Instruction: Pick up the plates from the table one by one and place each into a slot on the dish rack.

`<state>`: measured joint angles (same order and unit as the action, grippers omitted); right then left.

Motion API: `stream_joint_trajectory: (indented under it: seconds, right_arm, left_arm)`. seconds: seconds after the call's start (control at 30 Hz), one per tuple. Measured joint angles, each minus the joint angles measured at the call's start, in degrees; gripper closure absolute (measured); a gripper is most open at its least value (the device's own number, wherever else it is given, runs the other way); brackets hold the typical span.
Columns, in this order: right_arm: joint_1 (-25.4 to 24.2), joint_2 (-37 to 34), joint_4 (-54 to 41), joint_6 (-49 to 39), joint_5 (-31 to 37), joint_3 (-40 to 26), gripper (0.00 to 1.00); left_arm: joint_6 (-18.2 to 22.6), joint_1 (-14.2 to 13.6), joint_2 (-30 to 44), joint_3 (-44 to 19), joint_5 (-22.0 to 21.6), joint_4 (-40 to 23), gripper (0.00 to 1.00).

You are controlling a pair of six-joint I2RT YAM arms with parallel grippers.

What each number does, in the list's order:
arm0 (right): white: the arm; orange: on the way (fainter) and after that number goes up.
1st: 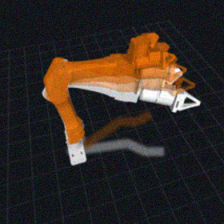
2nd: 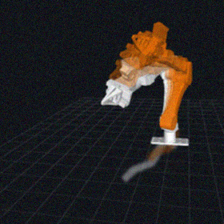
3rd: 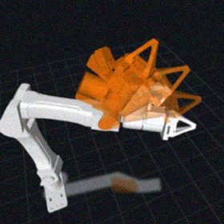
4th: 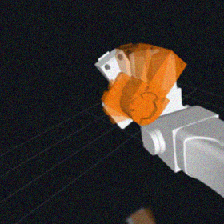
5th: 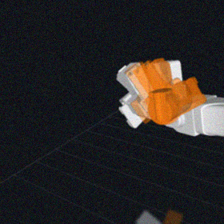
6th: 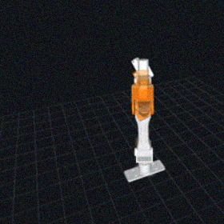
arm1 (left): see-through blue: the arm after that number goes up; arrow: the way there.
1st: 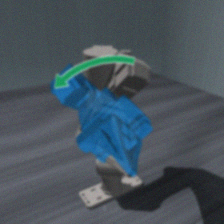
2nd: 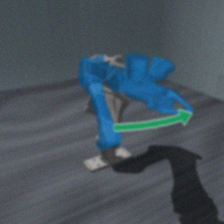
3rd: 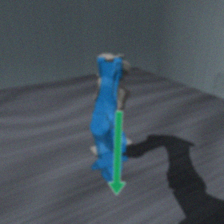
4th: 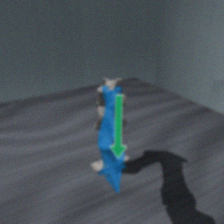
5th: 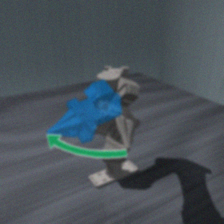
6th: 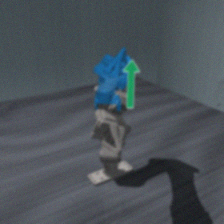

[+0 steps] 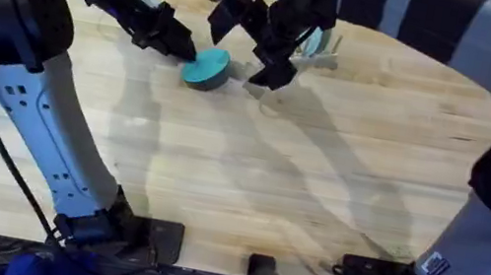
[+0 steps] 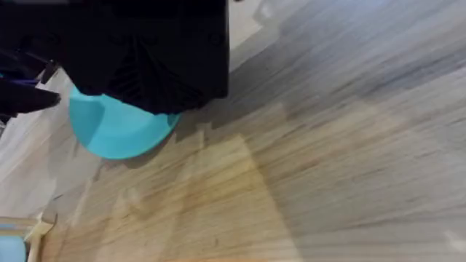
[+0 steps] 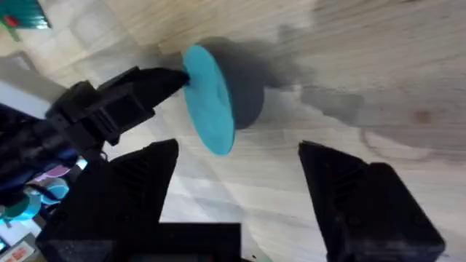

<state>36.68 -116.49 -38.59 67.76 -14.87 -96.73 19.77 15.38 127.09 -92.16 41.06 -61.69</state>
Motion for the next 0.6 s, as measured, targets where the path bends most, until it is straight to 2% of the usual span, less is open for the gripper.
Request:
stream_joint_trajectory:
  seconds: [0.2, 0.6]
  right_arm:
    - [1.13, -1.29, 0.84, 1.39, 0.0, 0.0, 0.007]
    - [3.94, -5.73, 8.23, 3.29, 0.0, 0.0, 0.006]
  left_arm:
    - [0.0, 0.0, -0.01, 0.0, 0.0, 0.04, 0.96]
    - [0.0, 0.0, -0.01, 0.0, 0.0, 0.13, 0.96]
